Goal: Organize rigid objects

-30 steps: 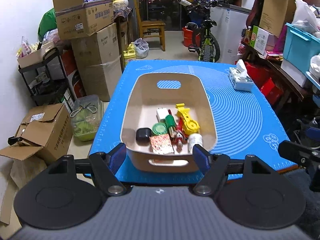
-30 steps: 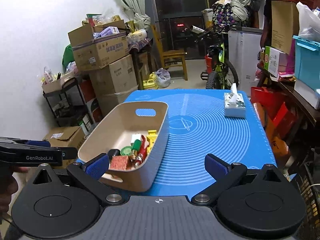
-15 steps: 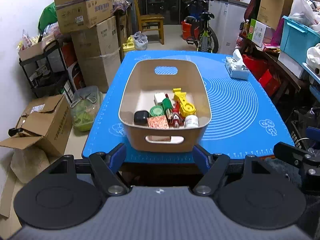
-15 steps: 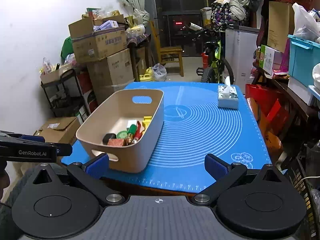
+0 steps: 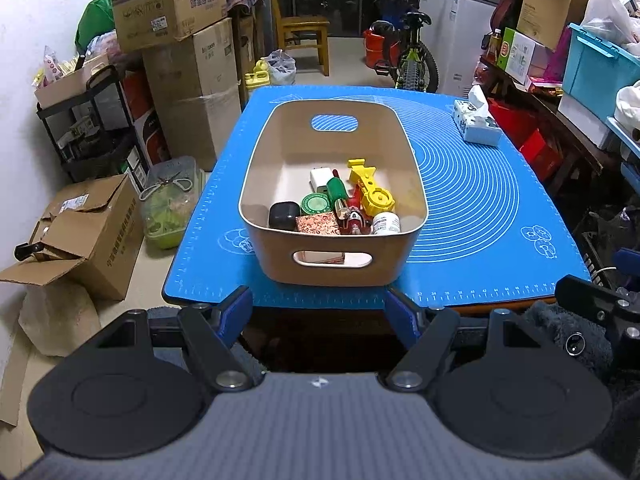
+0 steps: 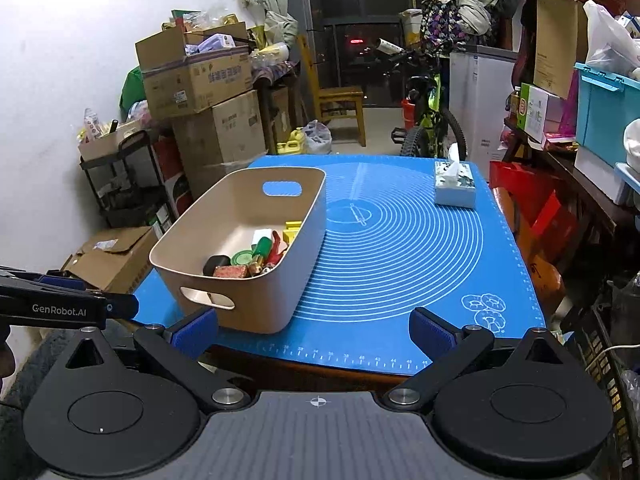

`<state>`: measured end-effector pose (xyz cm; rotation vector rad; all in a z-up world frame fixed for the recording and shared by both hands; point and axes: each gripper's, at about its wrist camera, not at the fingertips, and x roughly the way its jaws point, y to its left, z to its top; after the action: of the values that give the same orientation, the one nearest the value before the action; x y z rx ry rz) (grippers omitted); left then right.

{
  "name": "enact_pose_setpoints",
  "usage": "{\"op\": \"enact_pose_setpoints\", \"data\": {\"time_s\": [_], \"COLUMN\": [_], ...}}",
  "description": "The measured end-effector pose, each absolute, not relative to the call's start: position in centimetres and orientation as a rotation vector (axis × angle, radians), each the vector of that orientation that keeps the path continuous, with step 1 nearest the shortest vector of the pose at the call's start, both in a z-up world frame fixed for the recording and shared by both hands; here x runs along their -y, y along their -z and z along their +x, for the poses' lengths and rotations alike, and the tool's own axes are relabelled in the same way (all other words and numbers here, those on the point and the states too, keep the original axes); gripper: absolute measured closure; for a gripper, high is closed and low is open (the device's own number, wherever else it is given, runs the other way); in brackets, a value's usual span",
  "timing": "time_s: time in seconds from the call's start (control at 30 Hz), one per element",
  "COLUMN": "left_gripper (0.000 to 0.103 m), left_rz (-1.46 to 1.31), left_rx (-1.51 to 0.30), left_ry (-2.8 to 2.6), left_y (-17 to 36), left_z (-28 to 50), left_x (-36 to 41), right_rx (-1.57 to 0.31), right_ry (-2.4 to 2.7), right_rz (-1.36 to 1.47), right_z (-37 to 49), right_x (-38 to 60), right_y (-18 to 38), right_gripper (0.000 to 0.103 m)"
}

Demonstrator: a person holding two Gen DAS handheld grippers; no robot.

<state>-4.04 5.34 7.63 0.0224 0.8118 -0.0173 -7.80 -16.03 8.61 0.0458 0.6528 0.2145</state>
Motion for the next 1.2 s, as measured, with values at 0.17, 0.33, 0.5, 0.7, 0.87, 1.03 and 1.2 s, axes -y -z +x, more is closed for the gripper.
{"op": "enact_pose_setpoints", "data": {"time_s": [0.17, 0.33, 0.5, 0.7, 0.87, 1.03, 1.2], "left_gripper": [0.029, 0.029, 0.029, 0.029, 0.029, 0.029, 0.029], "left_rz": [0.027, 0.029, 0.030, 0.035, 0.034, 0.038, 0.039], "left_rx": [-0.810, -0.808, -0.808, -0.811, -0.810, -0.813, -0.814], "left_ry": [0.022, 0.024, 0.026, 0.031, 0.032, 0.037, 0.038], "left_y": [-7.66, -7.67, -7.73, -7.68, -7.67, -7.68, -7.73], "left_z": [-4.02, -3.96, -3.93, -3.92, -3.94, -3.89, -3.88], "left_x": [-5.27, -5.19, -5.15, -4.98, -4.99, -4.75, -4.73], "right_rx": [-0.655, -0.655, -0.656, -0.656, -0.658, -0.659, -0.664], "right_ry": [-0.213, -0.213, -0.212, -0.213, -0.211, -0.212, -0.210], "right_rz": [0.041, 0.038, 0.037, 0.034, 0.032, 0.038, 0.046], "right_z": [-7.79, -7.83, -7.84, -7.81, -7.83, -7.85, -7.96], "right_x": [16.06, 16.01, 16.01, 16.09, 16.51, 16.53, 16.93], "right_y": [-8.54, -8.44, -8.39, -8.33, -8.05, -7.99, -7.73], "right_gripper": [0.002, 0.002, 0.002, 0.002, 0.002, 0.002, 0.002]}}
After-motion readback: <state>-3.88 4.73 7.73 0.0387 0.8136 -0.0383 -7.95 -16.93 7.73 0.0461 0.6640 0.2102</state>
